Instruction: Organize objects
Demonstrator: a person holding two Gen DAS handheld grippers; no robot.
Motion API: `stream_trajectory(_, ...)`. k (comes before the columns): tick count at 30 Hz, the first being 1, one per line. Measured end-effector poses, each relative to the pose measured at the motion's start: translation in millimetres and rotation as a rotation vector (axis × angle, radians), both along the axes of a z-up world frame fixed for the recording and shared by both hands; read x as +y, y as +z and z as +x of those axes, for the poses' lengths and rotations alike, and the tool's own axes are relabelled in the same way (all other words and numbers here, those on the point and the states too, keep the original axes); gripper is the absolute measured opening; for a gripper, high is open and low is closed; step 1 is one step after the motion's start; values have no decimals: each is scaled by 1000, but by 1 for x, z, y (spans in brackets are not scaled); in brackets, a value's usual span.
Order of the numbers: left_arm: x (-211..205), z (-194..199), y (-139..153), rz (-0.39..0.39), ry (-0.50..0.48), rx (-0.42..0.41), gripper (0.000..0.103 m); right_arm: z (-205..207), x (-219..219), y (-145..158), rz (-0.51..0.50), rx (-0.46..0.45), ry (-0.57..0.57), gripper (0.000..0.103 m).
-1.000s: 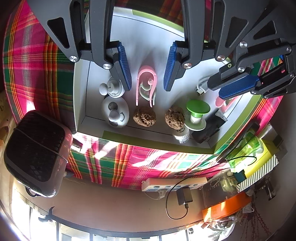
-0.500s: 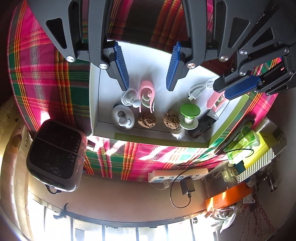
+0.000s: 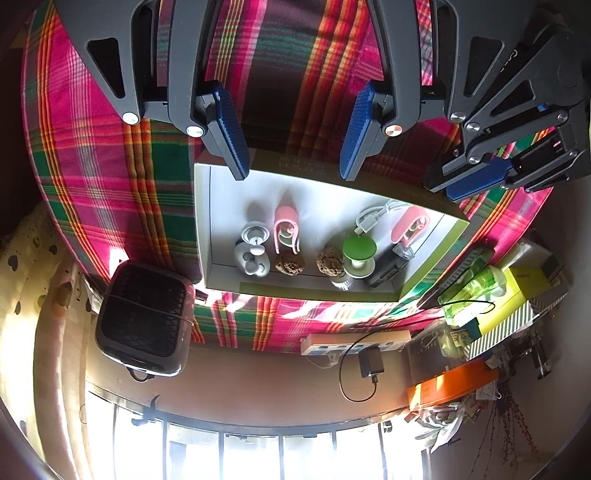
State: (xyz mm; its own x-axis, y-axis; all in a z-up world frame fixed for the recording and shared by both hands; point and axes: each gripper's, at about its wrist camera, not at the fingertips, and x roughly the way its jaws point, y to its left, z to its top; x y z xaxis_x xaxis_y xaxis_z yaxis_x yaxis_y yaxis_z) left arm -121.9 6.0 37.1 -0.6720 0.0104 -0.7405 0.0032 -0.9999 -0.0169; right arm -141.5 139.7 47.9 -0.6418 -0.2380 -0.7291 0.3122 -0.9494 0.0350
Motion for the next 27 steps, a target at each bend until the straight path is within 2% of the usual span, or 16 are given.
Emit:
stream_trajectory(13,2,24,-29,-5,6,-85,22,26,7,-31,17,-86,-47,53)
stream_trajectory(22,7,39,-32,-12,17,-48,28,43,10,-35,36,-72,-74,53)
stream_trajectory(27,9,44,-32,-13,30,-38,31,54,10,-36,53,-65,-86,58)
